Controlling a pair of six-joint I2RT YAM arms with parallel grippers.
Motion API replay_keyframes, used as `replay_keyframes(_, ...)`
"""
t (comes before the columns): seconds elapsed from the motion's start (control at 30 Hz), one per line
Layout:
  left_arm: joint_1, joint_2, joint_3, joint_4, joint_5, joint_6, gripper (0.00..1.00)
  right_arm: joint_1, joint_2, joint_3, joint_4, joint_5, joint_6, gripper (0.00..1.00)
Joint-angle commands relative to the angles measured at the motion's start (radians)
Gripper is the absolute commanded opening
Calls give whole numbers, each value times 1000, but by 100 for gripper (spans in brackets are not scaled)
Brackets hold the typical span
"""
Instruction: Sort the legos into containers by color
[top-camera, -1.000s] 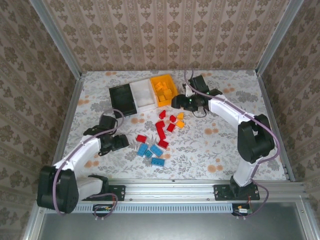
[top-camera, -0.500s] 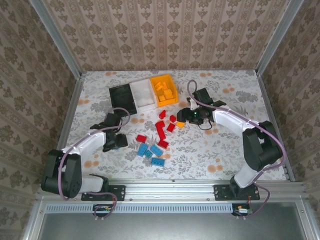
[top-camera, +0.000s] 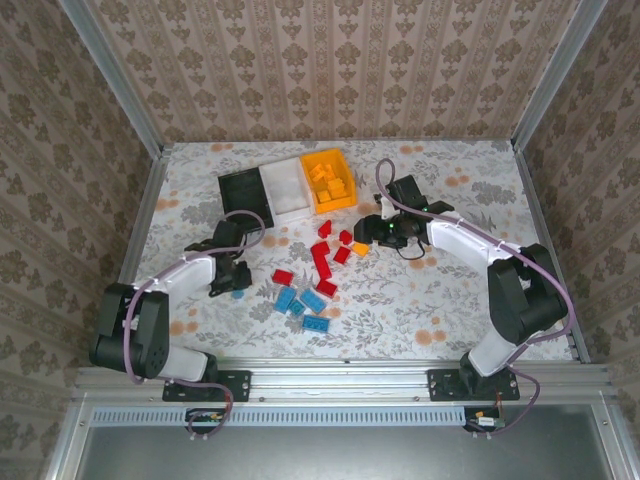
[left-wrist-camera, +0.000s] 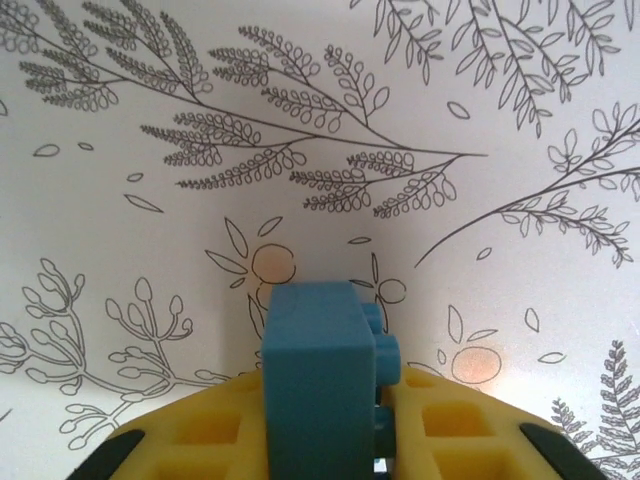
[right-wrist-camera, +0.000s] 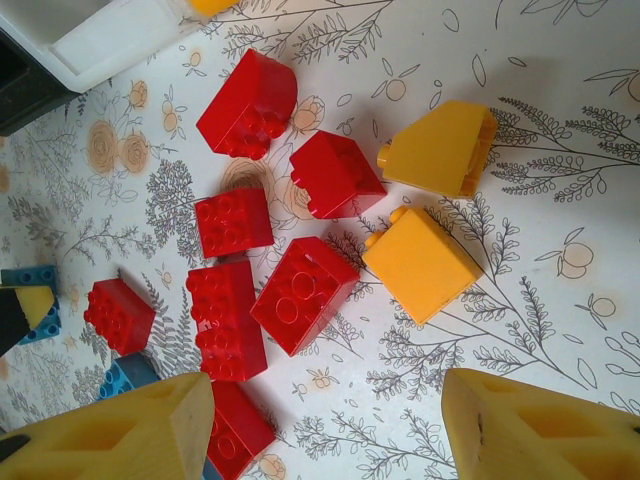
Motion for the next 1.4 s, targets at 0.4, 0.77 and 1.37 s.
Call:
replay_keyframes(0.4, 79, -109, 286, -81, 152, 28, 12, 10, -28, -33, 22, -11, 12, 63)
replay_keyframes(0.77, 167, 324, 780, -137, 185, 124, 12, 15, -108, -101, 2, 10, 3, 63)
replay_keyframes(1.37, 175, 683, 1012, -199, 185, 166, 9, 16, -185, -173, -38, 50, 3, 64)
